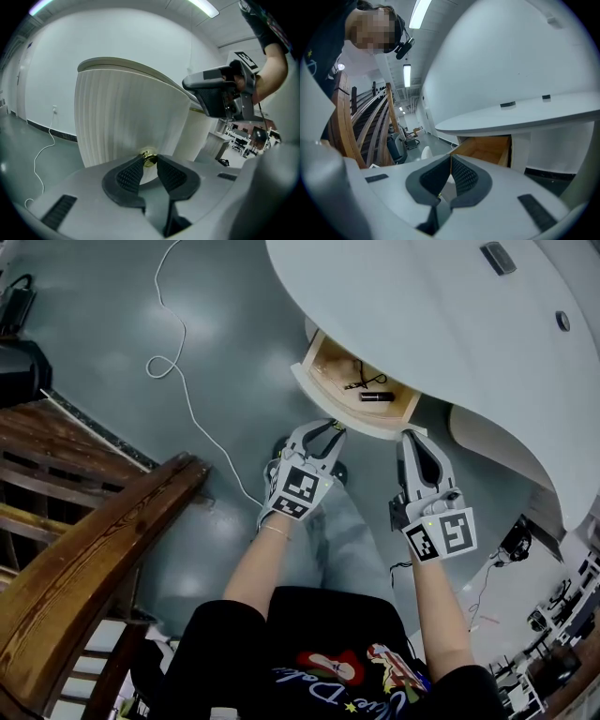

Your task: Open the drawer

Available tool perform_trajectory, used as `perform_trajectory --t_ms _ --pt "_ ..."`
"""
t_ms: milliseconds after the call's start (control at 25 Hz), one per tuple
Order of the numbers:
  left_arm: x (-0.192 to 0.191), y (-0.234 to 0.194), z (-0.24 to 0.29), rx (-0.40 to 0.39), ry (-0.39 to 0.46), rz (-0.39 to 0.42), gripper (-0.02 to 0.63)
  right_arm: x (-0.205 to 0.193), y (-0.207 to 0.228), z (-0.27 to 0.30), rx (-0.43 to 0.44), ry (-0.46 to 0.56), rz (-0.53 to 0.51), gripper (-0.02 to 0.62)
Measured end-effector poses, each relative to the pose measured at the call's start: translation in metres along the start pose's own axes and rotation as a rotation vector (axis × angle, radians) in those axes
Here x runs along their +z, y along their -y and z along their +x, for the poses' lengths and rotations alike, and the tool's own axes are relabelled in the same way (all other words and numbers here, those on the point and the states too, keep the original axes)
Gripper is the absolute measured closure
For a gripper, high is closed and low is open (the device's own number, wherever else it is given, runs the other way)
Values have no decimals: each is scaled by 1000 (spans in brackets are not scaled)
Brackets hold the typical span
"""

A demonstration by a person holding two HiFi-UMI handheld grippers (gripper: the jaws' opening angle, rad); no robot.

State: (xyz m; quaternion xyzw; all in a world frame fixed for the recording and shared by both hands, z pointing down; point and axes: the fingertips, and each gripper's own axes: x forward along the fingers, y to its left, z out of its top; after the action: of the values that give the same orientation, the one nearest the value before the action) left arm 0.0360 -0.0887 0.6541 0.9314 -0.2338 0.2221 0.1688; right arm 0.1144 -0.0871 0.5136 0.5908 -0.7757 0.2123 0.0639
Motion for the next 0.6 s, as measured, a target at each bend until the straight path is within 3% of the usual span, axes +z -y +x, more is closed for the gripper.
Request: perform_trajectory --t_ms 600 --pt "-11 9 -18 -19 -43 -7 515 7 1 -9 -9 5 12 589"
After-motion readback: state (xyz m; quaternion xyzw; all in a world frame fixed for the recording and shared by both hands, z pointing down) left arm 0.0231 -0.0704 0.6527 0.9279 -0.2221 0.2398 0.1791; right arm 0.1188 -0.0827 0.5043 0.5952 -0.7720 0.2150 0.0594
